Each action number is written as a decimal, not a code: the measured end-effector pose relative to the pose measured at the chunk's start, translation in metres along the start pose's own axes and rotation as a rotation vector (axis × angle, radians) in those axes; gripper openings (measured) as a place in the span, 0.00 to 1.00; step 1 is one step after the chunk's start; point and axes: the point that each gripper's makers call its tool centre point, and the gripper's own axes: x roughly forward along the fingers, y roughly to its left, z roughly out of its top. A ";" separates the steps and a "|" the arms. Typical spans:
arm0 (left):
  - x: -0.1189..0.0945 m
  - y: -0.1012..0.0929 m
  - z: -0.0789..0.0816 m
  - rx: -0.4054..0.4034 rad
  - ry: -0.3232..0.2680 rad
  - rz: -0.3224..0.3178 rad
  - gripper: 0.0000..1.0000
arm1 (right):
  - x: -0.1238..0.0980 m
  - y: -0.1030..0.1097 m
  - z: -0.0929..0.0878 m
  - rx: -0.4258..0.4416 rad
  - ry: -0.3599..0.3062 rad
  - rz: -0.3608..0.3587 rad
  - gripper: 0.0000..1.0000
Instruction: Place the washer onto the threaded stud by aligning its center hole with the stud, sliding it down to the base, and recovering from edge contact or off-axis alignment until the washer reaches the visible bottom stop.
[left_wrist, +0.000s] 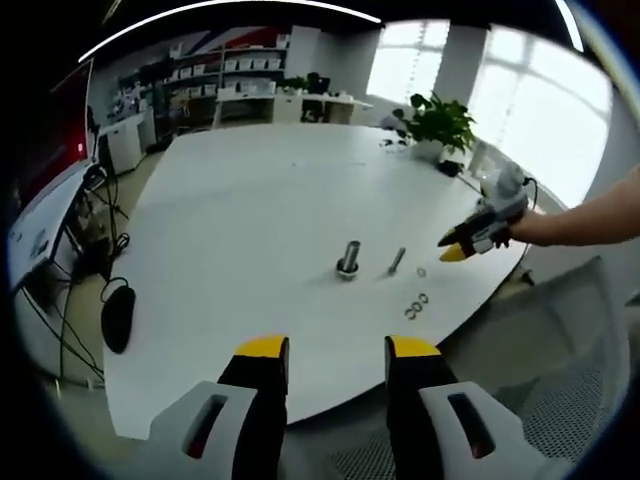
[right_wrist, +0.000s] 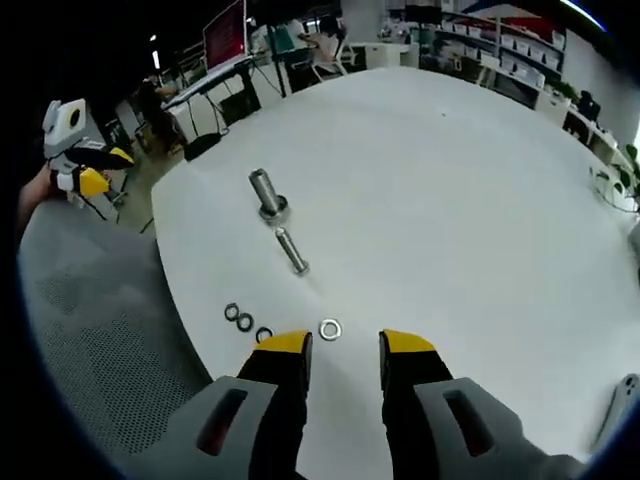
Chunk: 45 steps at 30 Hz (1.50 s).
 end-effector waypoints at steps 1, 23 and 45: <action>0.000 -0.001 0.000 0.004 0.001 -0.001 0.36 | 0.004 0.003 -0.004 -0.033 0.031 0.006 0.29; -0.003 -0.001 0.003 0.010 -0.016 0.003 0.37 | 0.040 0.015 -0.014 -0.287 0.195 0.035 0.18; -0.003 -0.001 0.003 0.015 -0.018 0.002 0.35 | 0.038 0.014 -0.020 -0.527 0.287 0.130 0.20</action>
